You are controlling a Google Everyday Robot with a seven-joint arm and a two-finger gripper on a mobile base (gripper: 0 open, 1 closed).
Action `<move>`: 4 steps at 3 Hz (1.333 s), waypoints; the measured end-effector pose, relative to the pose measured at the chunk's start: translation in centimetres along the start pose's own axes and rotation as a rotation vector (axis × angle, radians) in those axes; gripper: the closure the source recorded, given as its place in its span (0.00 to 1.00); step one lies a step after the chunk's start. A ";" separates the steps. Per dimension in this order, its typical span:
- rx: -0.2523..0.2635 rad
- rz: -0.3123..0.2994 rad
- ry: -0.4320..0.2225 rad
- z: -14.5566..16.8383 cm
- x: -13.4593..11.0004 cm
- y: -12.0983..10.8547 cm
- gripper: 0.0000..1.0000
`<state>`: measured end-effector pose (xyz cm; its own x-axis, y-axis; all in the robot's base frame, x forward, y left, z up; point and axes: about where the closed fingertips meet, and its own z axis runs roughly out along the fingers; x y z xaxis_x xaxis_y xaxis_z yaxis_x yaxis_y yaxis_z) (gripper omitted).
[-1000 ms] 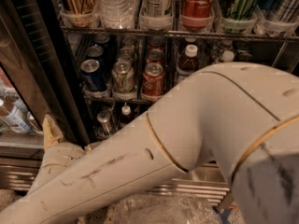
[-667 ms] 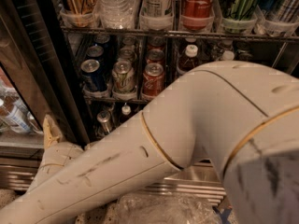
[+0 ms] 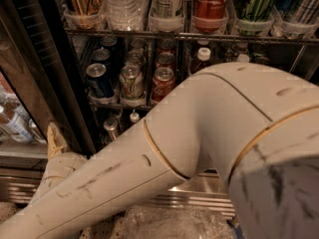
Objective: Pick pepsi can from middle shelf of fridge
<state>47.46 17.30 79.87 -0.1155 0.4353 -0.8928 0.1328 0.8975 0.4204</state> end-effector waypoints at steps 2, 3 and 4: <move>-0.012 0.001 -0.010 0.2 0.2 0.2 0.14; -0.011 -0.004 -0.026 1.1 0.0 -0.1 0.19; -0.004 -0.020 -0.054 2.4 -0.8 -0.8 0.20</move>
Offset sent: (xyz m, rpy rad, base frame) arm 0.0023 -0.0327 0.0304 -0.0342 -0.1492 -0.1393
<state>49.78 16.08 79.91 -0.0650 0.4128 -0.9085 0.1270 0.9065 0.4028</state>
